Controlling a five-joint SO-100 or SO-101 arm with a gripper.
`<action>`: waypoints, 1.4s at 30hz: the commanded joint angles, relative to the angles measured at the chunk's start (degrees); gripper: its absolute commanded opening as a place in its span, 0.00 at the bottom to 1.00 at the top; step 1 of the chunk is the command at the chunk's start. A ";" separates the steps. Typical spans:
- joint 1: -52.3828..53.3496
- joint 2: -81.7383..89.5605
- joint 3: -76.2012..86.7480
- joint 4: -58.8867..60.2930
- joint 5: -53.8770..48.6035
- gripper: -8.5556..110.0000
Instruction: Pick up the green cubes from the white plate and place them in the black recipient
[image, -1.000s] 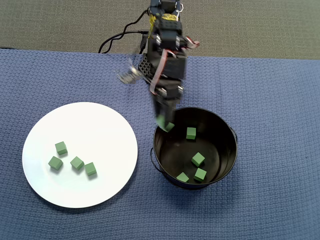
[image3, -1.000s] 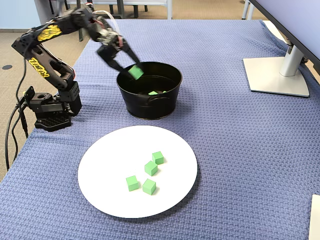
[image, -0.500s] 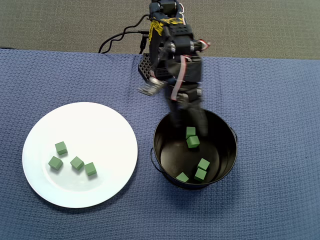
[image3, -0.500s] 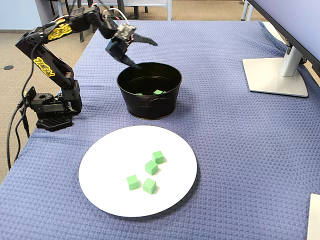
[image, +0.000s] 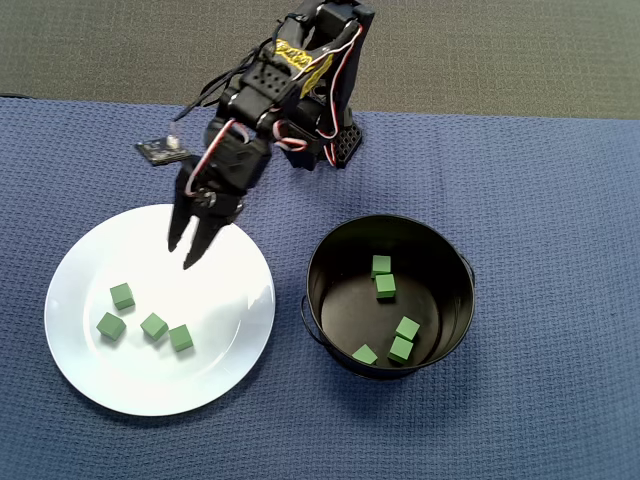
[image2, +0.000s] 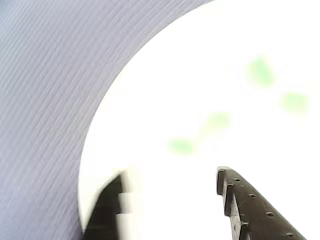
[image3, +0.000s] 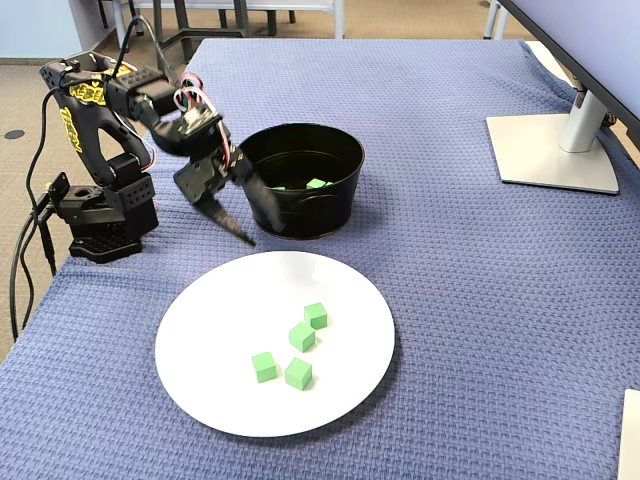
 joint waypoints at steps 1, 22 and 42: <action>3.08 -6.59 -2.20 -5.45 0.79 0.07; 9.32 -30.41 -18.72 -7.65 4.75 0.07; 10.55 -37.79 -23.29 -9.32 7.47 0.17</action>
